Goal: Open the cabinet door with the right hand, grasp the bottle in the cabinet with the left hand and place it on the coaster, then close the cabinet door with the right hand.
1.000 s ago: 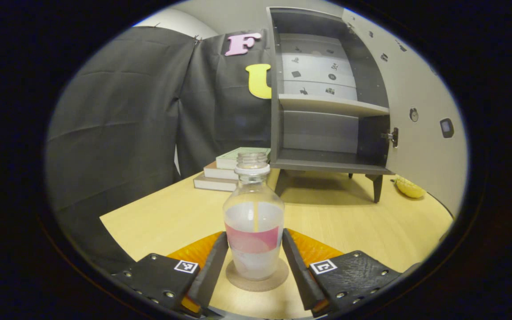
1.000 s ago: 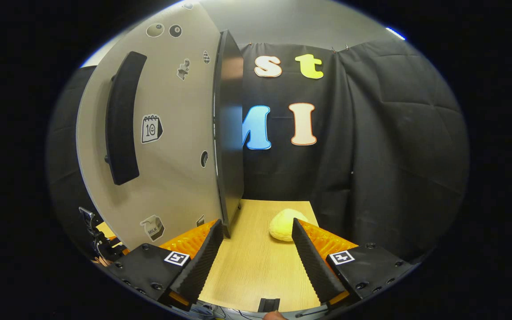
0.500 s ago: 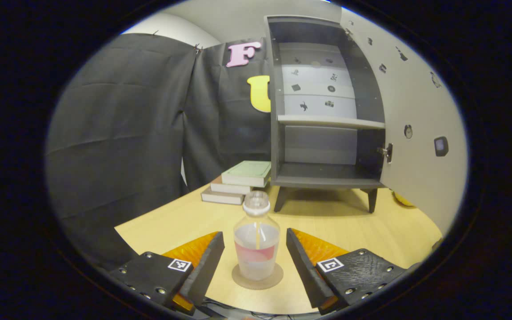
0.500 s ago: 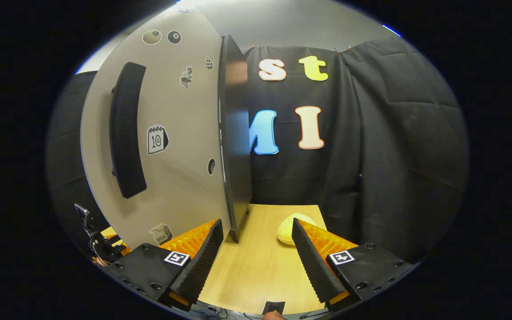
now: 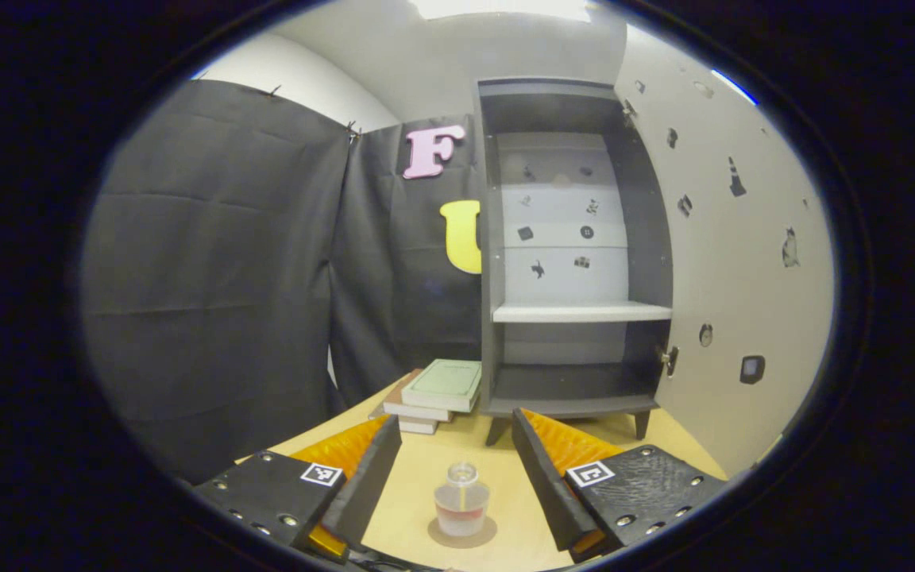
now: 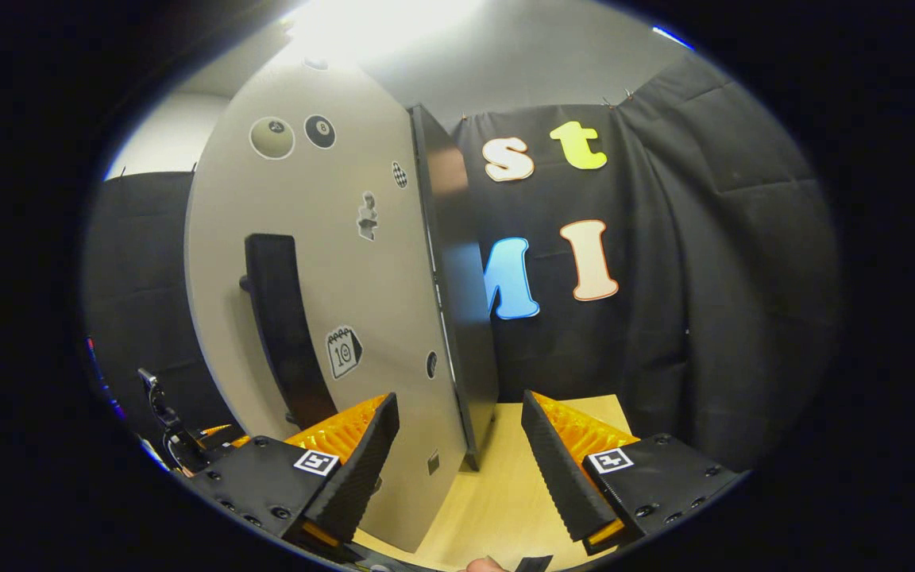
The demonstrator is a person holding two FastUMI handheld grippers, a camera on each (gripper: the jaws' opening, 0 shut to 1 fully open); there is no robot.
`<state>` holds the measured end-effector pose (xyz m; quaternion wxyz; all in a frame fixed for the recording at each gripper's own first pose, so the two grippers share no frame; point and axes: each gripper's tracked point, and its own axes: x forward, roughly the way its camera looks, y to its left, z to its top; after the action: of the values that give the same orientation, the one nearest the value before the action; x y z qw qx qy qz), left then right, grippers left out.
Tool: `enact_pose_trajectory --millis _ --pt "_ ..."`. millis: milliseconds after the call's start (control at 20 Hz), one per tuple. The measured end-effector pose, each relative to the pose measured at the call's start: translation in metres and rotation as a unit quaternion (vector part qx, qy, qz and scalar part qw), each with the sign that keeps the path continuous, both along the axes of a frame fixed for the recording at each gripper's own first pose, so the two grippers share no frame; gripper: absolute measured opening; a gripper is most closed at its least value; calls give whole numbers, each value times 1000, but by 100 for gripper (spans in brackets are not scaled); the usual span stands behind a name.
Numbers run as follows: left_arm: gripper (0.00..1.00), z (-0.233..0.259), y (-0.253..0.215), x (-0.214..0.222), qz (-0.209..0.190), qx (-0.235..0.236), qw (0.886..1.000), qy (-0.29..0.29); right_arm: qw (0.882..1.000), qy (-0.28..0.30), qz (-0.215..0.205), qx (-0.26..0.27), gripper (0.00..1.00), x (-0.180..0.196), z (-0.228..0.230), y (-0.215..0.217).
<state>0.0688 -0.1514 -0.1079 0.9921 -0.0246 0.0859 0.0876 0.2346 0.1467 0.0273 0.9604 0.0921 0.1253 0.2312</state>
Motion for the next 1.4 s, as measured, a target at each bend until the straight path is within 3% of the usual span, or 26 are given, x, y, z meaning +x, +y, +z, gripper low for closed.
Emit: enact_pose_trajectory --millis 250,300,400,450,500,550,650,700,1400 --pt "84 25 24 12 -16 5 1000 -24 999 -18 -8 -29 96 1 6 19" --pt "84 29 30 15 -21 9 999 -28 999 -22 -8 -37 89 0 8 25" --pt "84 33 40 23 -27 14 999 -36 998 -33 -3 -52 89 -5 11 39" --pt "84 35 45 27 -31 12 999 -38 998 -37 -1 -58 96 -6 13 47" --pt "84 35 50 30 -33 9 999 -40 997 -40 1 -63 96 -9 14 57" --pt "84 35 55 34 -37 4 998 -41 997 -42 2 -66 89 -12 14 65" --pt "84 34 66 38 -41 1 998 -43 997 -40 4 -67 89 -15 14 82" --pt "84 33 71 39 -41 2 998 -42 997 -39 4 -65 96 -14 14 89" --pt "87 23 162 54 -35 -15 998 -41 998 -45 21 -46 96 24 12 198"
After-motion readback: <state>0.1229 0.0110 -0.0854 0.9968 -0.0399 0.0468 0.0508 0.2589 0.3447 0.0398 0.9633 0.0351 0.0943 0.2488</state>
